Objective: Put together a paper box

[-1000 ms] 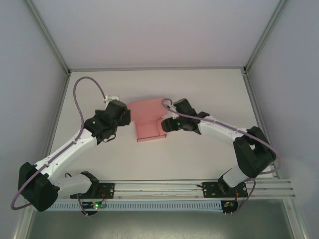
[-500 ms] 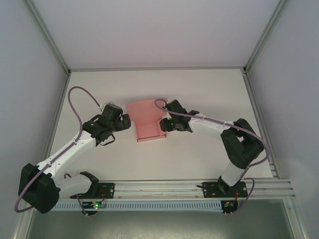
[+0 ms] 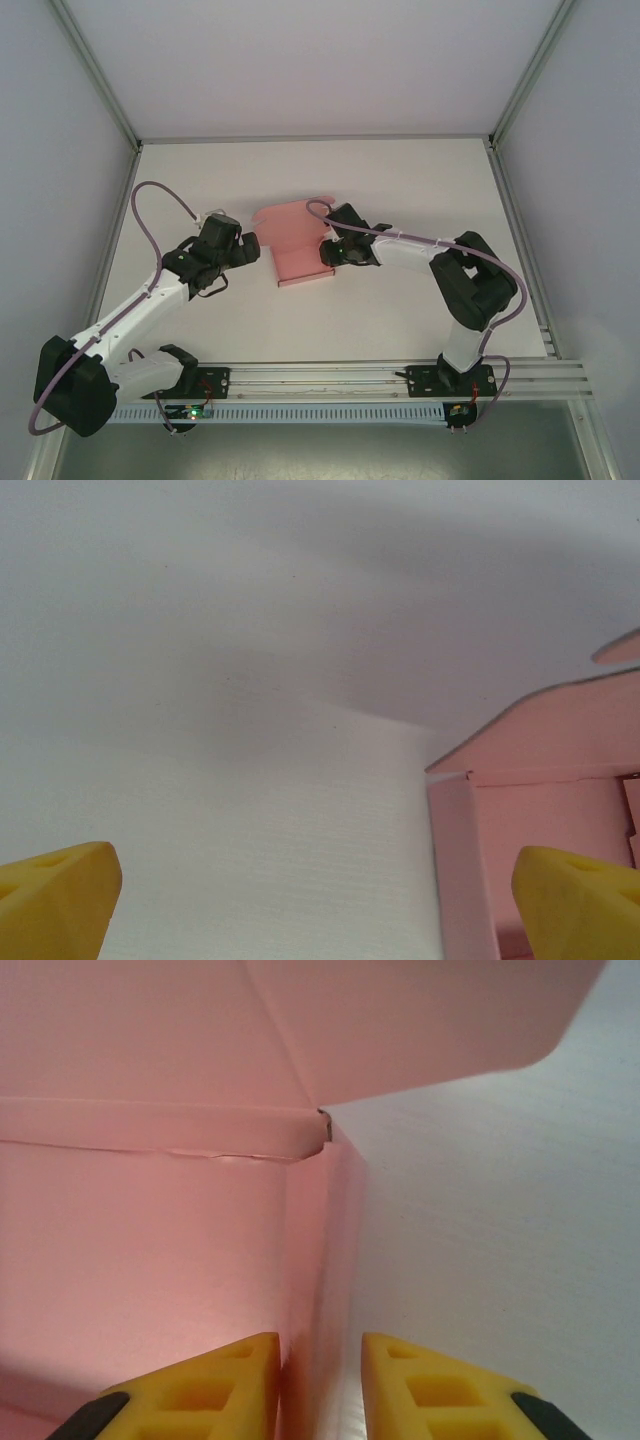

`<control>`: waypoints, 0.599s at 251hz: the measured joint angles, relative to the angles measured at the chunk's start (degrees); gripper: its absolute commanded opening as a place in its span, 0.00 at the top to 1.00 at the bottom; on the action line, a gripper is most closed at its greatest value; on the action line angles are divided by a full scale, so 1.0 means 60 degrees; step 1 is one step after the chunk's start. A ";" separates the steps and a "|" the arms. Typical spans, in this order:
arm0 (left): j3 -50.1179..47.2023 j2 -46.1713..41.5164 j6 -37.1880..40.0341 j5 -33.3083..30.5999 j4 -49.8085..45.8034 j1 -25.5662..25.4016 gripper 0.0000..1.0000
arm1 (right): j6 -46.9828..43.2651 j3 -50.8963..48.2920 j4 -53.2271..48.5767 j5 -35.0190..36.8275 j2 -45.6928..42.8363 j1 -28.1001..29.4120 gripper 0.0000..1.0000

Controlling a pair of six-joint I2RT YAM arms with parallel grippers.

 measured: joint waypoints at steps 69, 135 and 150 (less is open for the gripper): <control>-0.0004 -0.0007 -0.0142 0.0007 0.0000 0.0237 0.00 | -0.0076 -0.0175 0.0025 0.1042 0.0022 0.0295 0.99; -0.0353 -0.0233 -0.0463 0.0430 0.0342 0.1031 0.00 | -0.1056 -0.0998 0.1024 0.1100 -0.2146 0.0299 1.00; -0.0525 -0.0219 -0.0546 0.0769 0.0597 0.1220 0.00 | -0.1359 -0.1177 0.1676 0.1024 -0.2838 0.0299 1.00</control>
